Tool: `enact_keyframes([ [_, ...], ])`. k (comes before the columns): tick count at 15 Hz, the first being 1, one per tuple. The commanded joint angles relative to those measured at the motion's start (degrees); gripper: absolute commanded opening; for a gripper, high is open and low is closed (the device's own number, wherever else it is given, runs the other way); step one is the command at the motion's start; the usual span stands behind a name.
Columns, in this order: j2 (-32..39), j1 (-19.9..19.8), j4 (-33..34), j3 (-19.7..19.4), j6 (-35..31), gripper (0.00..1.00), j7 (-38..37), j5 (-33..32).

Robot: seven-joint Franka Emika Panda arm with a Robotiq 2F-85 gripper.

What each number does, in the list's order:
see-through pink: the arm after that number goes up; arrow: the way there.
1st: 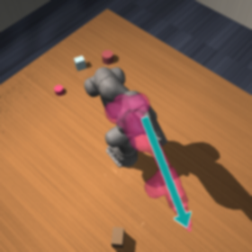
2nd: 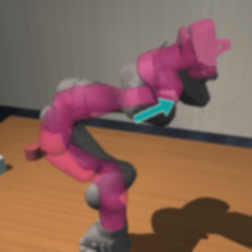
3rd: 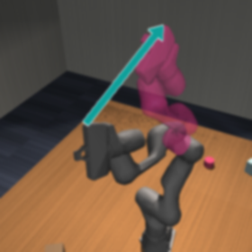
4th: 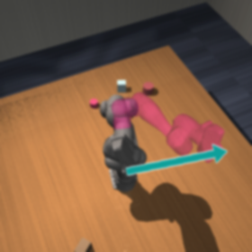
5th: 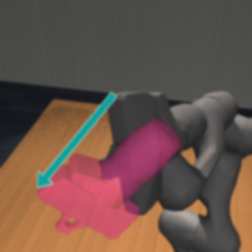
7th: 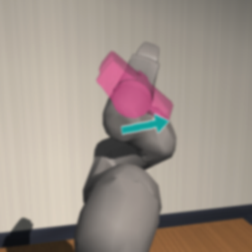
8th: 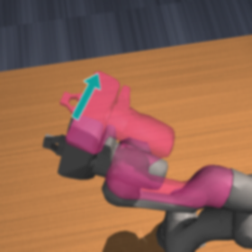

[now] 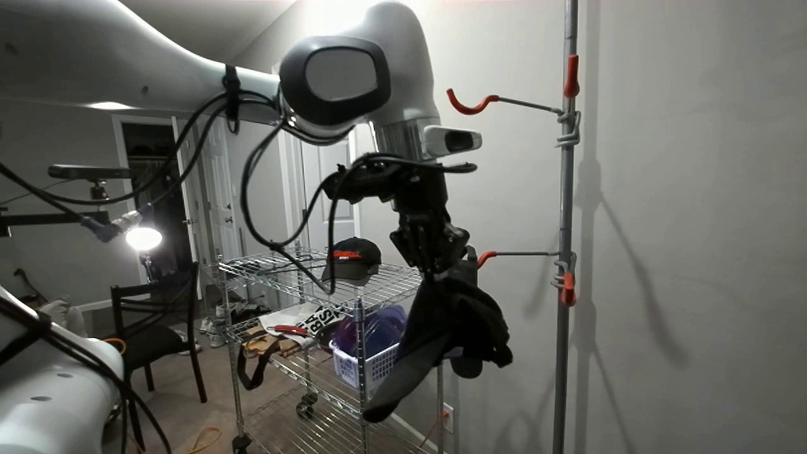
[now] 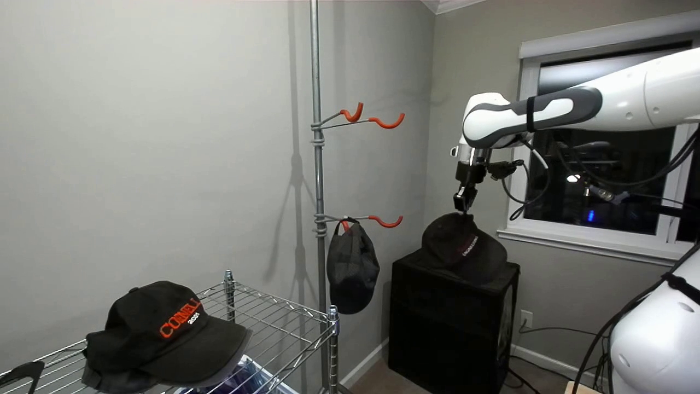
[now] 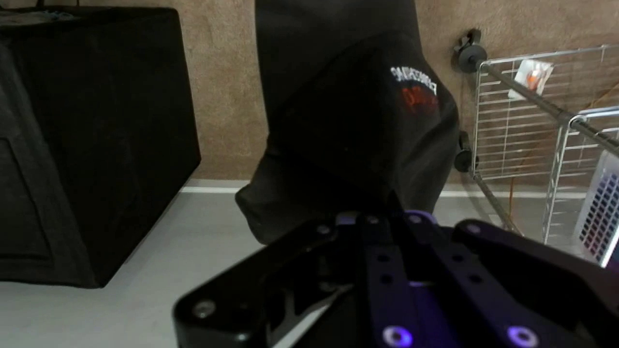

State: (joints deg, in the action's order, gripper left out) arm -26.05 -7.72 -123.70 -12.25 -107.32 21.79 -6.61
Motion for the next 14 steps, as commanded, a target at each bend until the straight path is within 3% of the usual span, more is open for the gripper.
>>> enact_keyframes([
  [1,6.6,0.9,-1.0,-2.6,-12.0,0.01,-0.7,4.2],
  [5,6.8,1.4,-3.2,-2.3,-20.5,0.01,0.9,9.4],
  [8,1.7,1.9,-3.9,-2.6,-19.7,0.01,3.3,11.3],
  [14,-0.9,3.4,-3.2,-3.8,-27.5,0.01,3.1,12.3],
])
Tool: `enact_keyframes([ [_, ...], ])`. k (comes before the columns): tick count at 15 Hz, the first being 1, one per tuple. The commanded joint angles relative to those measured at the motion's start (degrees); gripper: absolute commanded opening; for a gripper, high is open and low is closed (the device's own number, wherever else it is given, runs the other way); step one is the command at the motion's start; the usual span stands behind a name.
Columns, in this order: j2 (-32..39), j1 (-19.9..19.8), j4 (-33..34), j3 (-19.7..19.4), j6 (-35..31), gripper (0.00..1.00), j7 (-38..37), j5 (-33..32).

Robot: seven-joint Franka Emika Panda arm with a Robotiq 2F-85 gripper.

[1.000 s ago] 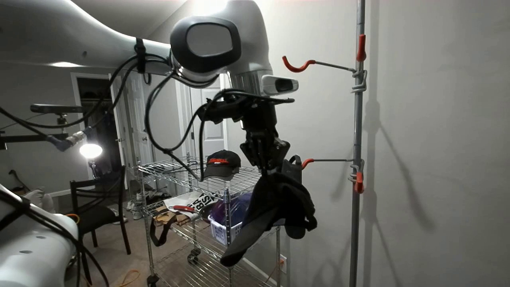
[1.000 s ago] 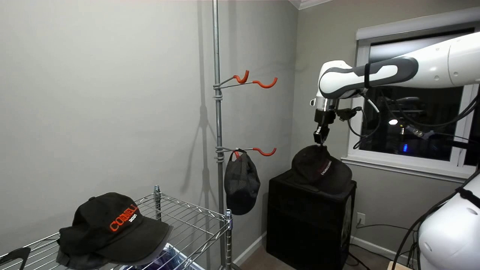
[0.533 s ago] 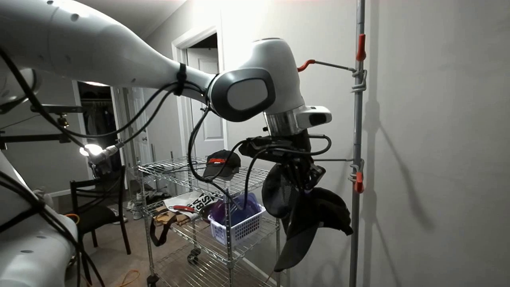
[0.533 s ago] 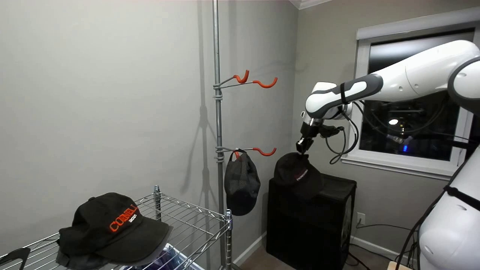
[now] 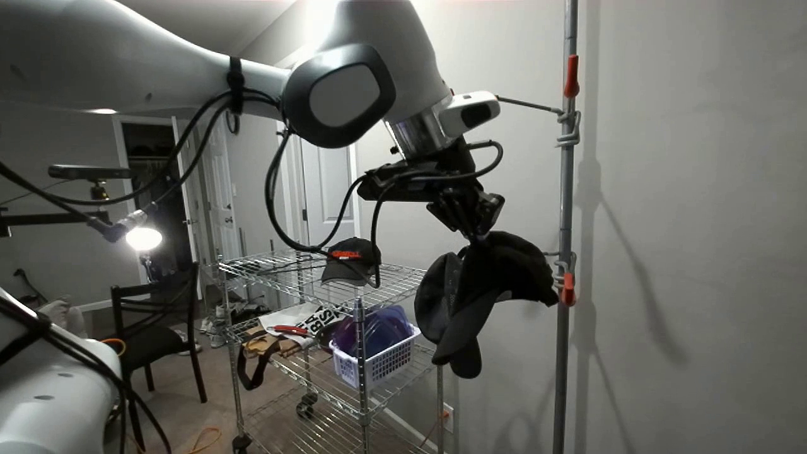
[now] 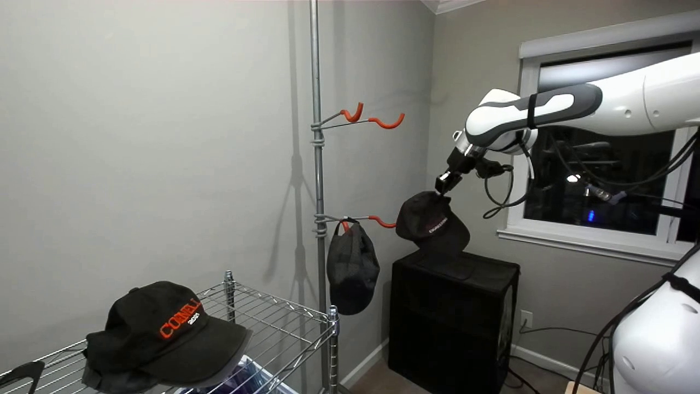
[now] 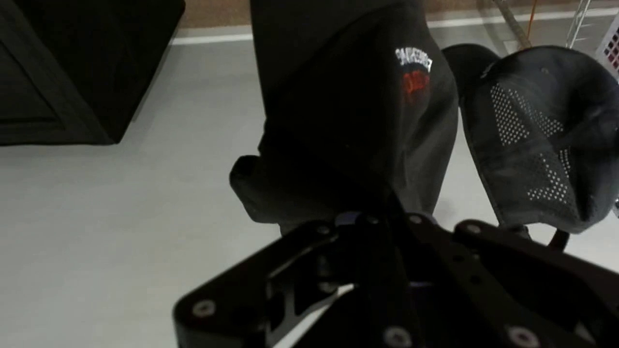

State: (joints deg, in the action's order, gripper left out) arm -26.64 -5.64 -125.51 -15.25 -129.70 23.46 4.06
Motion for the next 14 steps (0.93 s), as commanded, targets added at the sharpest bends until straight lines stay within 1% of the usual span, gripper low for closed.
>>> enact_keyframes([
  [1,0.2,1.7,-1.2,-1.0,-6.1,0.01,1.3,1.8],
  [7,7.3,2.9,2.6,-0.2,-10.8,0.01,-1.0,1.5],
  [10,8.6,3.3,5.7,0.4,-12.2,0.01,-1.7,1.9],
  [14,9.2,3.8,9.7,0.6,-12.0,0.01,-1.8,3.0],
])
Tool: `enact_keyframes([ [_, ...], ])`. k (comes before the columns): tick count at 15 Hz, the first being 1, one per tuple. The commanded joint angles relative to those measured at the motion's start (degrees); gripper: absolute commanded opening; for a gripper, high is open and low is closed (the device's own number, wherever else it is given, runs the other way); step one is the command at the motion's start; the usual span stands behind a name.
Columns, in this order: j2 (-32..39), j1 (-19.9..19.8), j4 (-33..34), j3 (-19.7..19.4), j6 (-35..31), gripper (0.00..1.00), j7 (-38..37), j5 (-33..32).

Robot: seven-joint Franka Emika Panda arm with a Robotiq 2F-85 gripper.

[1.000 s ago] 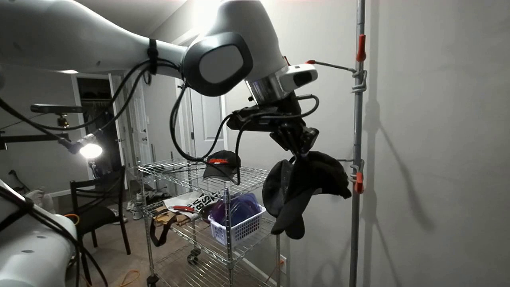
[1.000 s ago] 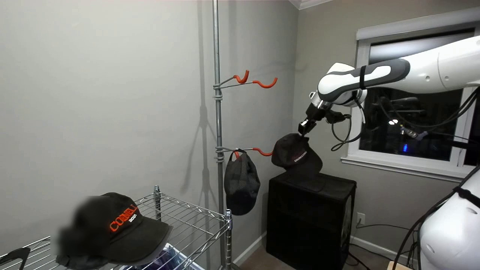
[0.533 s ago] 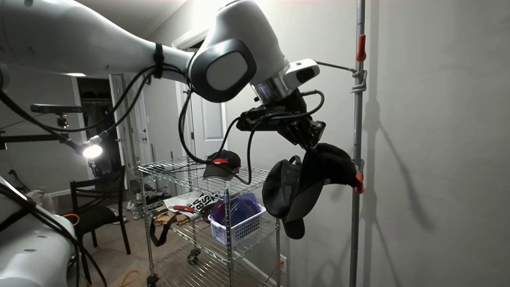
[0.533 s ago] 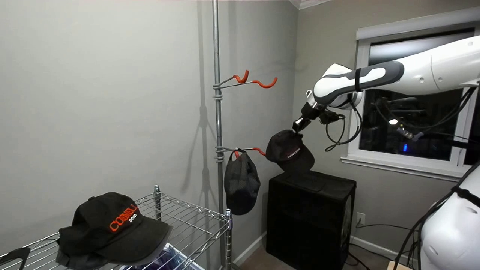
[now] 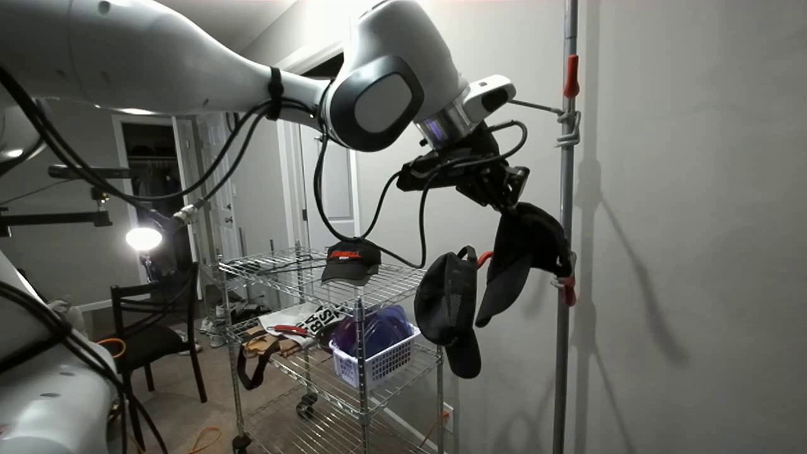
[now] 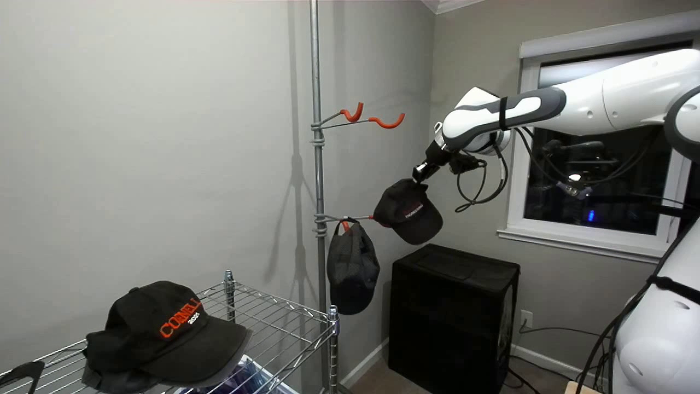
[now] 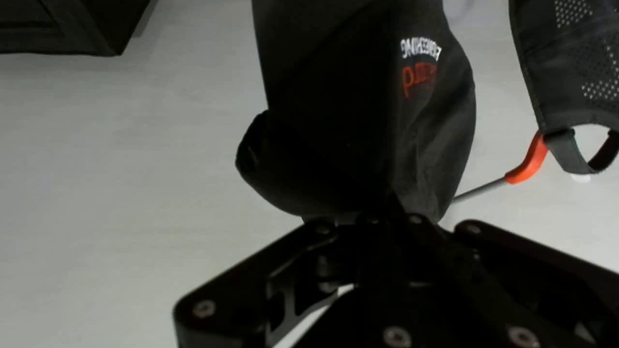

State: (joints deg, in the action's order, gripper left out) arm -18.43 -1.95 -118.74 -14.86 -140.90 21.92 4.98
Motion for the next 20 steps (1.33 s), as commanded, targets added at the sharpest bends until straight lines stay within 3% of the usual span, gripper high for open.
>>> enact_keyframes([
  [1,1.1,0.1,3.7,0.2,-0.9,0.01,-0.2,2.4],
  [17,7.4,-4.2,2.3,0.3,0.5,0.01,0.8,-0.4],
  [18,7.3,-4.3,2.2,0.4,1.4,0.27,0.6,-0.7],
  [20,7.0,-4.4,1.9,0.4,2.4,0.34,0.9,-0.8],
])
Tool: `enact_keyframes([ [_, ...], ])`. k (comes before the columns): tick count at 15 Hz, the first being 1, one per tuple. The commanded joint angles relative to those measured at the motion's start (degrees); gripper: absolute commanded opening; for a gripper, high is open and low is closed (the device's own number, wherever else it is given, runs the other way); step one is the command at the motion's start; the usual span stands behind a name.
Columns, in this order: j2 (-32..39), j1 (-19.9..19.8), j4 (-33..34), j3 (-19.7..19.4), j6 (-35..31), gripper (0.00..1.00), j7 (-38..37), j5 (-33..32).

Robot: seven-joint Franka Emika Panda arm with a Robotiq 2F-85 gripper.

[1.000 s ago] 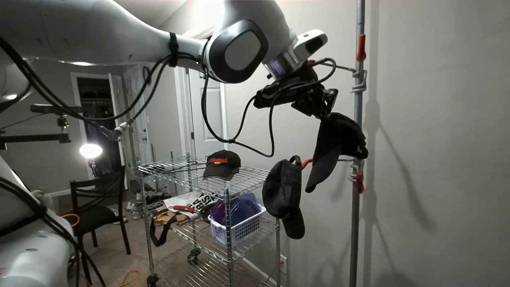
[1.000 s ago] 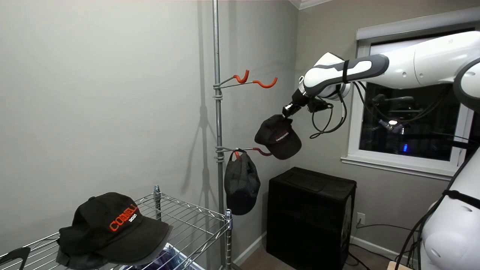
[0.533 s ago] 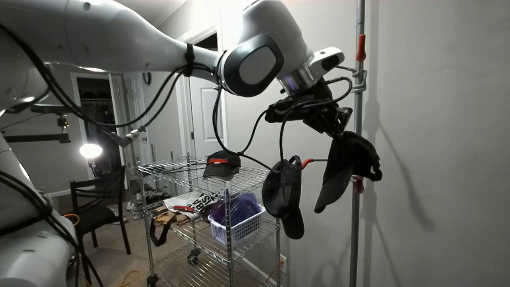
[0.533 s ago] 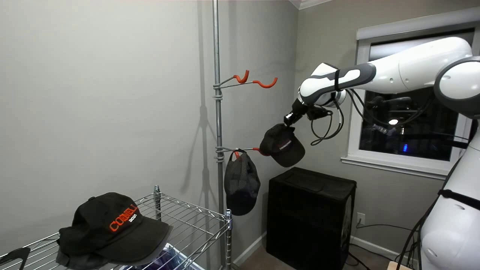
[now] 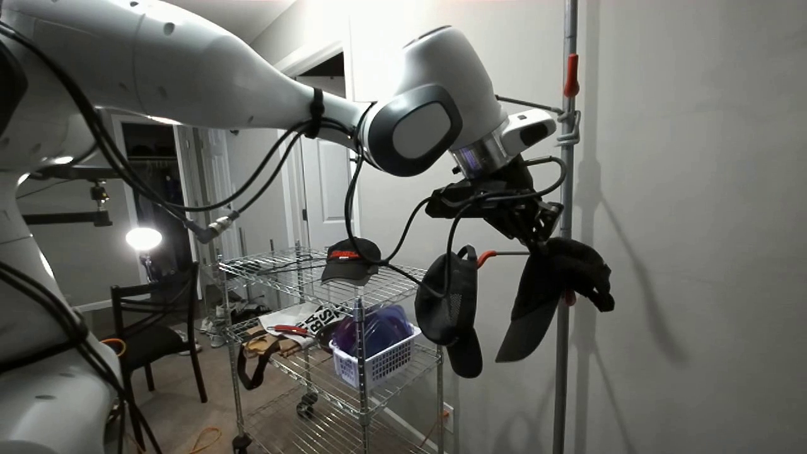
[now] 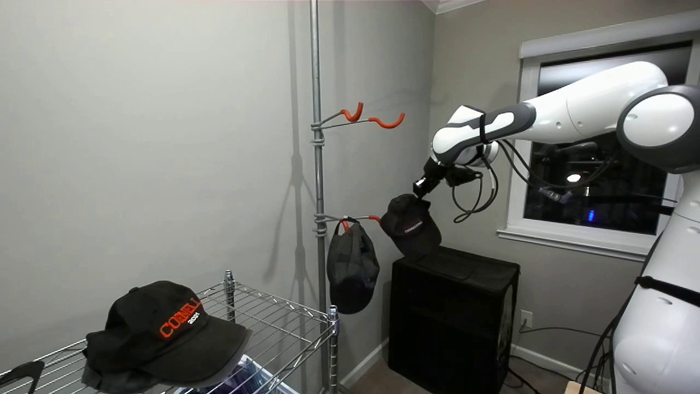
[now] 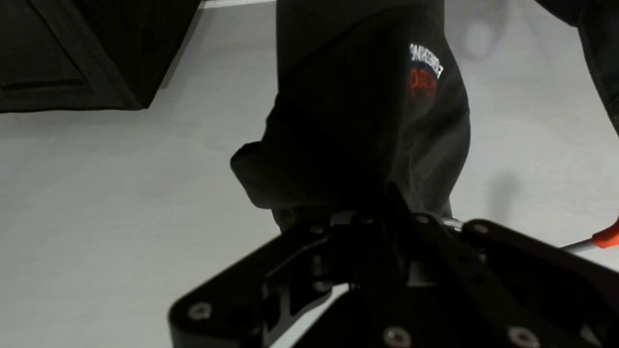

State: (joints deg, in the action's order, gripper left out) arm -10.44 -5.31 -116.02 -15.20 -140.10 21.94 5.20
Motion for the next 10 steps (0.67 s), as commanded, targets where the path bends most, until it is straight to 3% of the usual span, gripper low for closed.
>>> enact_keyframes([
  [1,-1.1,-1.0,-0.7,0.7,1.9,0.41,0.9,-1.0],
  [10,-4.3,-1.0,-0.9,1.0,6.6,0.97,1.1,-2.1],
])
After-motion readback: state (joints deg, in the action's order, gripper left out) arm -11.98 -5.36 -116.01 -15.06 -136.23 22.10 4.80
